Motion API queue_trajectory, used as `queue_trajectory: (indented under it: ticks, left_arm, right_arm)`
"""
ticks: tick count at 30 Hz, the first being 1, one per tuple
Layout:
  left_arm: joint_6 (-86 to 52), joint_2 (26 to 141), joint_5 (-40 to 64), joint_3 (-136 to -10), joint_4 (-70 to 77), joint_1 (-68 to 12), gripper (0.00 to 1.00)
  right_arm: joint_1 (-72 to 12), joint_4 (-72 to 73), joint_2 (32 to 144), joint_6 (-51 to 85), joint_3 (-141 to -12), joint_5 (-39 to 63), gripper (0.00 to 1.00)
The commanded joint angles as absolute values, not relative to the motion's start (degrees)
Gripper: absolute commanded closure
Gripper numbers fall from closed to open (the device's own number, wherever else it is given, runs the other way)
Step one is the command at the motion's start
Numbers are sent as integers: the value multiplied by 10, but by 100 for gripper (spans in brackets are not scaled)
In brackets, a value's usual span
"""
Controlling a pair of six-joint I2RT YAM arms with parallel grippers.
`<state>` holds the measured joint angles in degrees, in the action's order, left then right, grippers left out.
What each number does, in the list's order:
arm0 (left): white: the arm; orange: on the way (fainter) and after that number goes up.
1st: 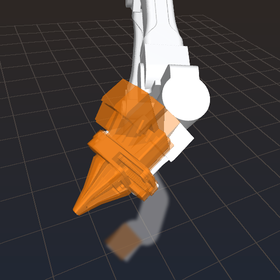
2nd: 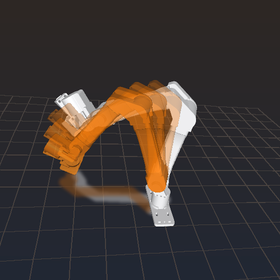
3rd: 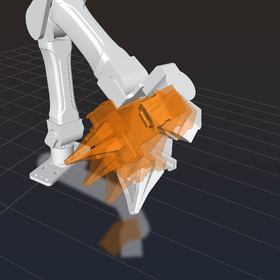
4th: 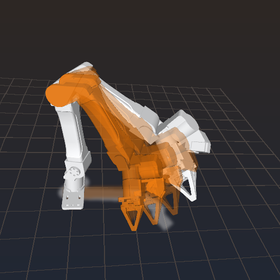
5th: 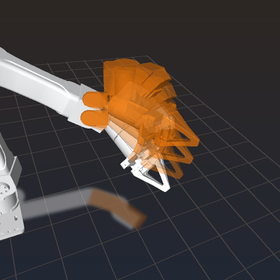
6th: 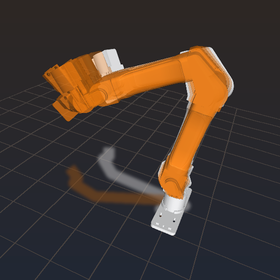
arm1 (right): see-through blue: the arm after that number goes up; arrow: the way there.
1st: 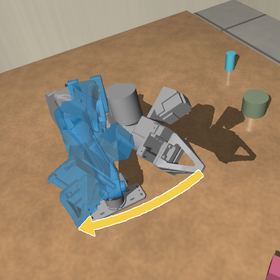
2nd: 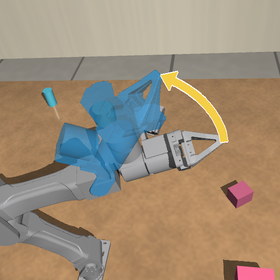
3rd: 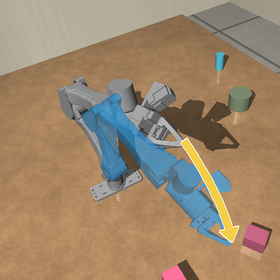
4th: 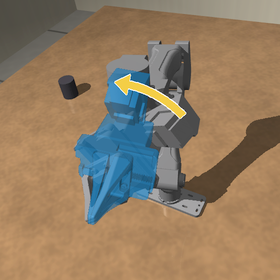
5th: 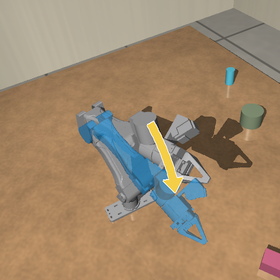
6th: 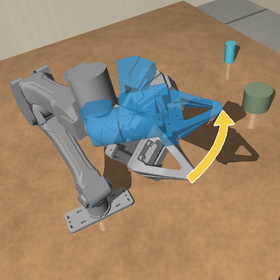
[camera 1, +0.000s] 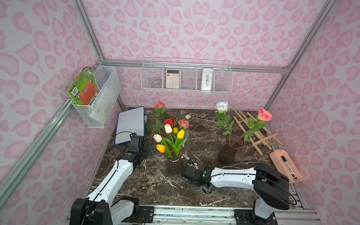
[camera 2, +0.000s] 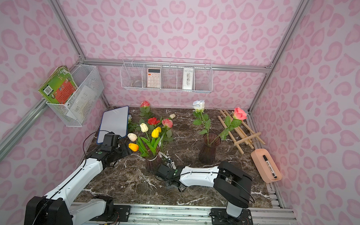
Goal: Arrange the flowers in different vases according to their variety
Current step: Pick up the flower at the center of the board.
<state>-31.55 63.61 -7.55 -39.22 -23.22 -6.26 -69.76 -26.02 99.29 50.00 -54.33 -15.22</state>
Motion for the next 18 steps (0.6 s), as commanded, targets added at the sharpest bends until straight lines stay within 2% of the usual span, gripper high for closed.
queue_trajectory:
  ticks: [1, 5, 18]
  left_arm:
    - [-316, 631, -73, -393, -234, -62, 12]
    - [-316, 629, -74, -391, -235, -62, 12]
    - [-317, 605, -66, -388, -236, -62, 12]
  right_arm:
    - [-682, -315, 985, 512, -519, -167, 87]
    - [-655, -296, 951, 501, -494, -169, 100]
    - [-617, -205, 797, 430, -469, -187, 100]
